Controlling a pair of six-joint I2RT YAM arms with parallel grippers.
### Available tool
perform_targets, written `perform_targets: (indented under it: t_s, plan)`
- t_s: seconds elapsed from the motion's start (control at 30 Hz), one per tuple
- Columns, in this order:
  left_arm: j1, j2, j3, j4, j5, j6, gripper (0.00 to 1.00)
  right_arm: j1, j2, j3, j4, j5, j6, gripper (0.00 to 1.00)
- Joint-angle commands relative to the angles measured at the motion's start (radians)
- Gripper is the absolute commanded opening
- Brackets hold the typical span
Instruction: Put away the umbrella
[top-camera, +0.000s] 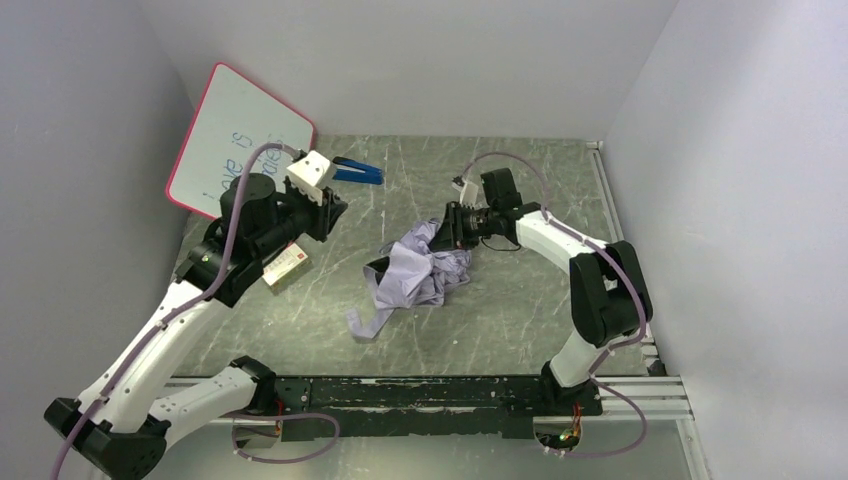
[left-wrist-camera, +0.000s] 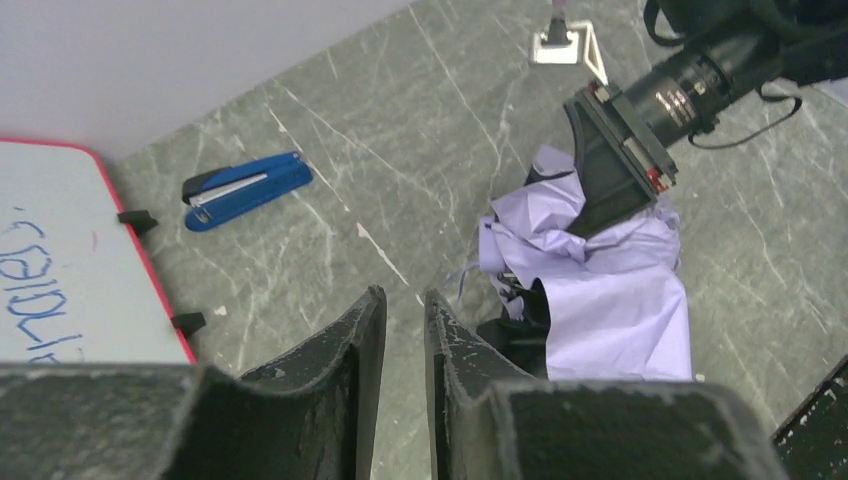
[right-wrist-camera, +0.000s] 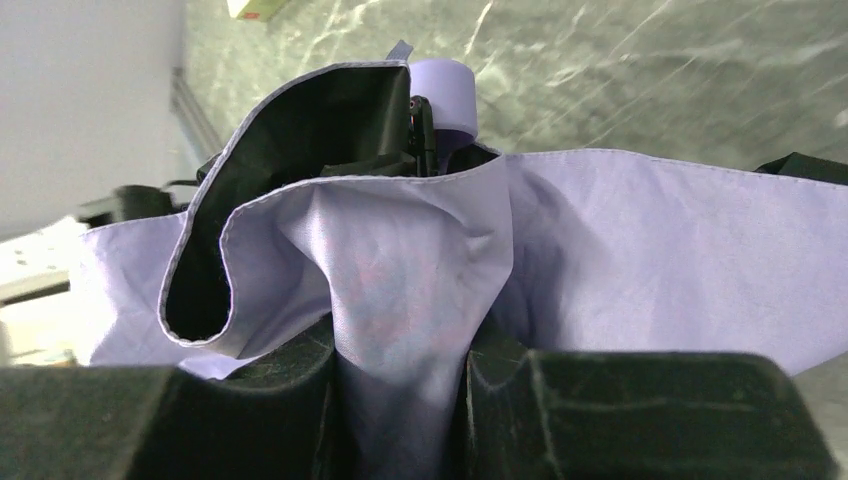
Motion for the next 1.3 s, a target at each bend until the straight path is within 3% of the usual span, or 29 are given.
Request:
perform_targets:
  t_s: [0.0, 0.2, 0.33, 0.5, 0.67, 0.8, 0.93, 1.13, 1.27]
  plan:
    - [0.005, 0.023, -0.027, 0.053, 0.067, 0.007, 0.26, 0.015, 0.018, 0.063, -0.108, 0.096, -0.292, 0.13]
    - [0.005, 0.052, -0.048, 0.08, 0.091, 0.03, 0.25, 0.177, 0.004, 0.062, -0.19, 0.348, -0.522, 0.14]
    - [0.005, 0.058, -0.06, 0.094, 0.087, 0.046, 0.26, 0.293, -0.014, 0.024, -0.16, 0.511, -0.559, 0.14]
    - [0.005, 0.049, -0.091, 0.121, 0.08, 0.063, 0.29, 0.379, -0.046, -0.045, -0.08, 0.585, -0.619, 0.18]
    - [0.006, 0.03, -0.149, 0.179, 0.071, 0.068, 0.44, 0.476, -0.078, -0.125, 0.025, 0.731, -0.754, 0.19]
    - [0.005, 0.015, -0.188, 0.213, 0.055, 0.08, 0.54, 0.487, -0.097, -0.153, 0.065, 0.757, -0.797, 0.25]
    - [0.005, -0.016, -0.219, 0.235, -0.001, 0.082, 0.62, 0.494, -0.172, -0.208, 0.111, 0.743, -0.815, 0.41]
    - [0.006, -0.036, -0.238, 0.255, -0.052, 0.075, 0.65, 0.493, -0.303, -0.2, 0.061, 0.678, -0.779, 0.72]
    - [0.005, -0.023, -0.231, 0.249, -0.056, 0.057, 0.65, 0.494, -0.385, -0.172, -0.002, 0.667, -0.747, 0.84]
